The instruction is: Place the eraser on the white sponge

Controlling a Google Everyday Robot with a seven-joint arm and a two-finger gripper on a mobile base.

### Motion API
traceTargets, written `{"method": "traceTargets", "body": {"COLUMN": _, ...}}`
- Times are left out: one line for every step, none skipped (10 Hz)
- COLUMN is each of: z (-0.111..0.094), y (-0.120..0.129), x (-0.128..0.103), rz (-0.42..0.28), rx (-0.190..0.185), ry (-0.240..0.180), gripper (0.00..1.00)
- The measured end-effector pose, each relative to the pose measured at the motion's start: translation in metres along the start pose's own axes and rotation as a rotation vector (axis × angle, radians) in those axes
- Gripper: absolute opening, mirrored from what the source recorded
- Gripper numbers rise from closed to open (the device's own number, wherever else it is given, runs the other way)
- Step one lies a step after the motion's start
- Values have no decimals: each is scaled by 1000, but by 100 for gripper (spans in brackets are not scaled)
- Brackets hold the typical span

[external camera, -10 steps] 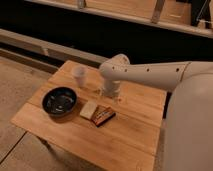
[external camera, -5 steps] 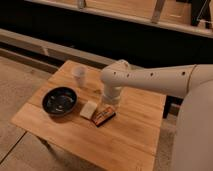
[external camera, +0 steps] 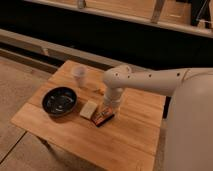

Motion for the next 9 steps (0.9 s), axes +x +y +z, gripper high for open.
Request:
{"method": "traceTargets", "body": {"z": 6, "y": 9, "x": -2, "rz": -17, "rx": 1, "ry": 19, "gripper": 65}}
{"method": "traceTargets", "body": {"z": 9, "y": 13, "x": -3, "rz": -25, "rx": 5, "ry": 30, "gripper": 65}}
{"method": "traceTargets", "body": {"z": 12, "y": 16, "x": -4, "rz": -34, "rx": 10, "ry": 42, "gripper": 65}}
{"method": "traceTargets", "body": {"z": 15, "y": 19, "x": -6, "rz": -39, "rx": 17, "ry": 53, "gripper": 65}}
{"method": "traceTargets", "body": {"z": 18, "y": 22, "x": -8, "rz": -44, "rx": 20, "ry": 62, "gripper": 65}}
{"method": "traceTargets", "body": {"z": 19, "y": 23, "x": -10, "rz": -43, "rx": 22, "ry": 66, "gripper": 65}}
{"method": "traceTargets", "body": {"z": 21, "y": 22, "x": -12, "rz": -39, "rx": 27, "ry": 73, "gripper": 65}}
{"method": "traceTargets", "body": {"z": 22, "y": 21, "x": -13, "rz": -35, "rx": 32, "ry": 78, "gripper": 65}}
{"method": "traceTargets", "body": {"z": 24, "y": 19, "x": -16, "rz": -30, "rx": 40, "ry": 83, "gripper": 65}}
